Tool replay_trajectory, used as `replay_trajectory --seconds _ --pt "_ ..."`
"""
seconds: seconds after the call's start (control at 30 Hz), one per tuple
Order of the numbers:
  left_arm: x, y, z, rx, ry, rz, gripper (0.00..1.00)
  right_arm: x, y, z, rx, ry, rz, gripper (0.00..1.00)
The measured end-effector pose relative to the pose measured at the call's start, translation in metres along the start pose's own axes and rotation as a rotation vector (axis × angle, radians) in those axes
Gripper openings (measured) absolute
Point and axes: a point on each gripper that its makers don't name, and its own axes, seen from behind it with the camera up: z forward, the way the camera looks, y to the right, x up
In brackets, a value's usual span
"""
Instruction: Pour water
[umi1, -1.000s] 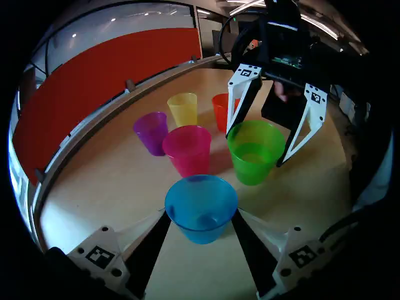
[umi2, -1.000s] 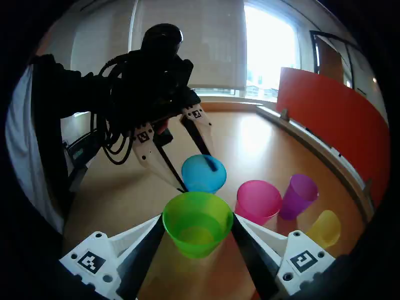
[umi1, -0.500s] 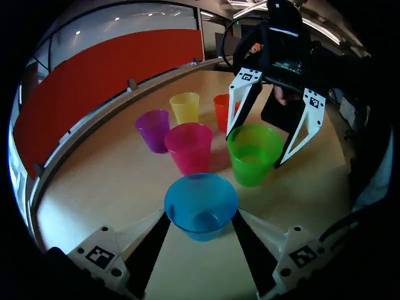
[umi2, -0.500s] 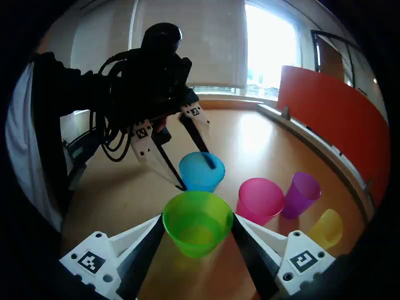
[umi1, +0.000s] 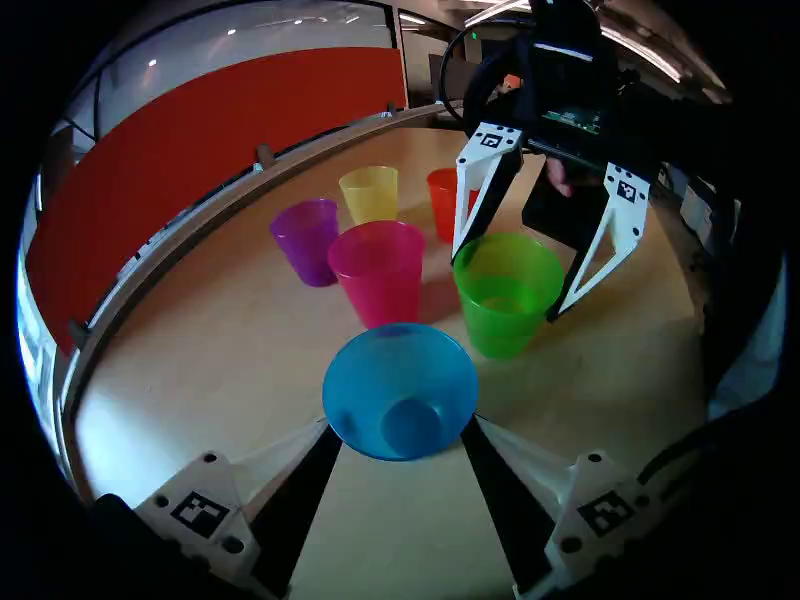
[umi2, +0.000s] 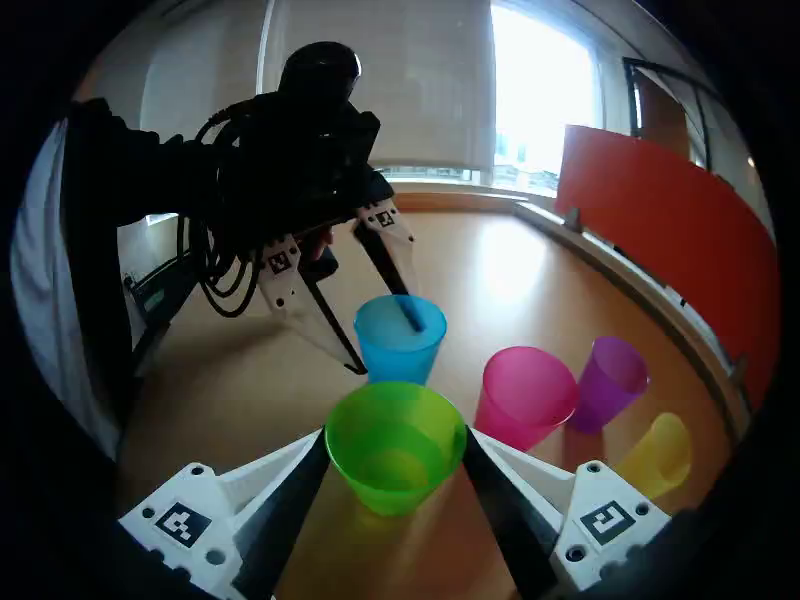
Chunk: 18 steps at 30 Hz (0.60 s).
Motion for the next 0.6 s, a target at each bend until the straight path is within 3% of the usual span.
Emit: replay_trajectory --seconds 0.6 --pt "-0.018 0.008 -0.004 -0.005 -0.043 0.004 0.84 -0.008 -0.001 -0.002 -0.011 0.000 0.017 0.94"
